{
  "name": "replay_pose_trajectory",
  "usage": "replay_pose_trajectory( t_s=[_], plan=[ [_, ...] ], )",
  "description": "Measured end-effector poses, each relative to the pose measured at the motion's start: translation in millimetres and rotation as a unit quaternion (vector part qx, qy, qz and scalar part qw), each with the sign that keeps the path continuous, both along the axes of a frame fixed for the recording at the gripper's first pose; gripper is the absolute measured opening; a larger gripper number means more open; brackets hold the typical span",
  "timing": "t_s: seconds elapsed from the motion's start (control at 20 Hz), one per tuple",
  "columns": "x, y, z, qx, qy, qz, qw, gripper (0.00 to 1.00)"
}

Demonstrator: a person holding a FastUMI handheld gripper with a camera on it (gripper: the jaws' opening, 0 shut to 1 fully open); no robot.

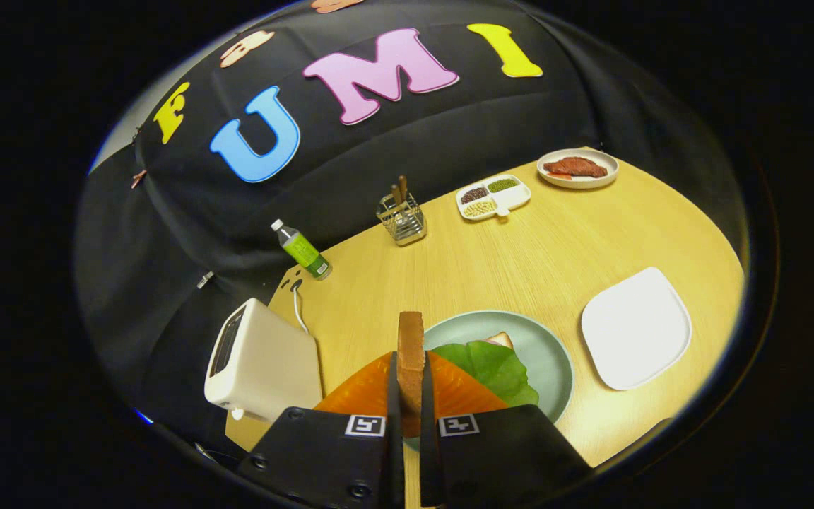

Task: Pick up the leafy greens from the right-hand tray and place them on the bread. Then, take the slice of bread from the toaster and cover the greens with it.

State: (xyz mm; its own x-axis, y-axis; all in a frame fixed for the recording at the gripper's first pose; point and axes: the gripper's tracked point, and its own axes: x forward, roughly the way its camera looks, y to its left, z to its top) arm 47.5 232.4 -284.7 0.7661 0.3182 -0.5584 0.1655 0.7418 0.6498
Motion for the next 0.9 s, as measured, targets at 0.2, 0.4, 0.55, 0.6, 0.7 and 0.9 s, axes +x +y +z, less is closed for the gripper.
replay_pose_trajectory(
  t_s=[0.2,0.4,0.55,0.6,0.7,0.9],
  plan=[
    [-4.2,-24.8,-34.5,-0.045,0.027,-0.005,0.999,0.13],
    [-10.6,-31.6,-56.4,-0.097,0.046,0.017,0.994,0.16],
    [-16.6,-38.9,-72.8,-0.149,0.053,0.030,0.987,0.31],
    [-17.6,-44.6,-73.5,-0.169,0.054,0.031,0.984,0.40],
    [-19.3,-52.4,-76.9,-0.206,0.057,0.041,0.976,0.56],
    [-18.8,-59.7,-69.8,-0.238,0.035,0.046,0.970,0.86]
  ],
)
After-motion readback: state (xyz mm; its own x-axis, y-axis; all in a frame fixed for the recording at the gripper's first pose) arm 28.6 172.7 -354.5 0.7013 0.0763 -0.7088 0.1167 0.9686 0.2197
